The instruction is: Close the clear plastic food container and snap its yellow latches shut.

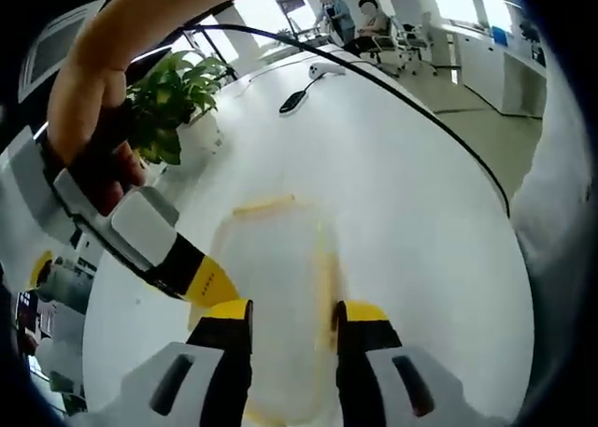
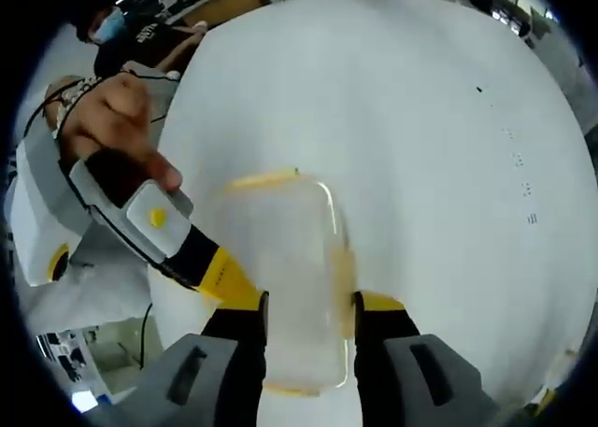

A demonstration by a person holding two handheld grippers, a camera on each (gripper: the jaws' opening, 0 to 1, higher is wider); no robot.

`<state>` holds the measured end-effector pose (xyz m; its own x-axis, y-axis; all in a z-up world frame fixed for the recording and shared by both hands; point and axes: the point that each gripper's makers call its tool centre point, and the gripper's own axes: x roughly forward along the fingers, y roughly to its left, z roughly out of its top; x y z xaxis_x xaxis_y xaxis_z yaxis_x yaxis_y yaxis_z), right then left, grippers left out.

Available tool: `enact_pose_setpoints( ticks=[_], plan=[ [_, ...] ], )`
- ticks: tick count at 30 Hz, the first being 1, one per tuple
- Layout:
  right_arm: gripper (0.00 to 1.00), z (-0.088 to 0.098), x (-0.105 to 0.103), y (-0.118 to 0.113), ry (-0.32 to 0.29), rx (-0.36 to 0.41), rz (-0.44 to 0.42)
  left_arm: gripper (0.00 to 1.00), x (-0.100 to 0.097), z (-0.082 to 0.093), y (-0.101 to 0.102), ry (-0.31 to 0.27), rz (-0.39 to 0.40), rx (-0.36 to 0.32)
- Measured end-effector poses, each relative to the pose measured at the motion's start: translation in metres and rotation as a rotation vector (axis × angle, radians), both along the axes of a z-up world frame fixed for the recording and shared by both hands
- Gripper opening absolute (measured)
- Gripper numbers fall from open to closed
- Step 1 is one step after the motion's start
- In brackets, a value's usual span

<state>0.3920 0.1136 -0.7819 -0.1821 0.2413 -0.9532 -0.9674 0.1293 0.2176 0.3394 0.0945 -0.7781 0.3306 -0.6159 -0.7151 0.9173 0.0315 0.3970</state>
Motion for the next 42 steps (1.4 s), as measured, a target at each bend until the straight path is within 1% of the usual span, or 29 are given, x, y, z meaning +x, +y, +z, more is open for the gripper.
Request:
enact_pose_setpoints(
  ticks=[3,6,10,16,17,18,20,24,26,27,29,32,39,42],
  plan=[
    [0.33,-0.0004,-0.0013,0.0011,-0.002,-0.017,0.0,0.27,-0.0009,-0.0008,-0.0003,-0.013,0.004,0.015],
    [0.32,-0.0007,-0.0012,0.0014,0.002,-0.025,-0.006,0.27,-0.0005,-0.0008,0.0011,-0.015,0.004,0.007],
    [0.32,-0.0009,-0.0018,0.0005,0.008,-0.029,-0.011,0.26,0.0001,-0.0008,0.001,-0.023,0.004,0.0],
    [0.32,-0.0013,-0.0015,0.0015,0.007,-0.021,-0.019,0.25,-0.0003,-0.0009,0.0005,-0.026,0.006,0.01],
    [0.32,-0.002,-0.0015,0.0016,0.006,-0.024,-0.021,0.24,0.0001,-0.002,-0.0008,-0.031,0.009,0.007],
    [0.32,-0.0019,-0.0013,0.0018,0.009,-0.026,-0.025,0.24,-0.0006,0.0008,-0.0008,-0.042,-0.009,0.006],
    [0.32,-0.002,-0.0011,0.002,0.01,-0.027,-0.024,0.24,-0.0001,0.002,0.0037,-0.031,0.003,0.002],
    [0.32,-0.002,-0.001,0.0019,0.013,-0.026,-0.02,0.24,0.0001,0.0022,0.0025,-0.034,-0.007,0.0],
    [0.31,-0.0026,-0.0007,0.0019,0.025,-0.021,-0.025,0.24,0.0,0.0016,0.0017,-0.038,-0.009,0.003],
    [0.3,-0.0056,-0.0009,0.0013,0.039,-0.025,-0.047,0.24,-0.0022,0.0009,0.0021,-0.028,-0.008,0.005],
    [0.3,-0.0078,-0.0008,0.0017,0.042,-0.02,-0.037,0.24,-0.0021,0.0013,0.0018,-0.043,-0.01,0.005],
    [0.31,-0.0078,-0.0011,0.0017,0.042,0.004,-0.038,0.24,-0.0007,0.0023,0.0029,-0.039,-0.009,-0.001],
    [0.31,-0.0085,-0.0039,0.0061,0.035,-0.001,-0.016,0.25,-0.0019,0.0001,0.0013,-0.042,-0.014,0.005],
    [0.32,-0.0067,-0.0055,0.0054,0.03,0.011,-0.024,0.26,-0.0025,0.0003,0.0022,-0.036,-0.015,-0.008]
  ],
)
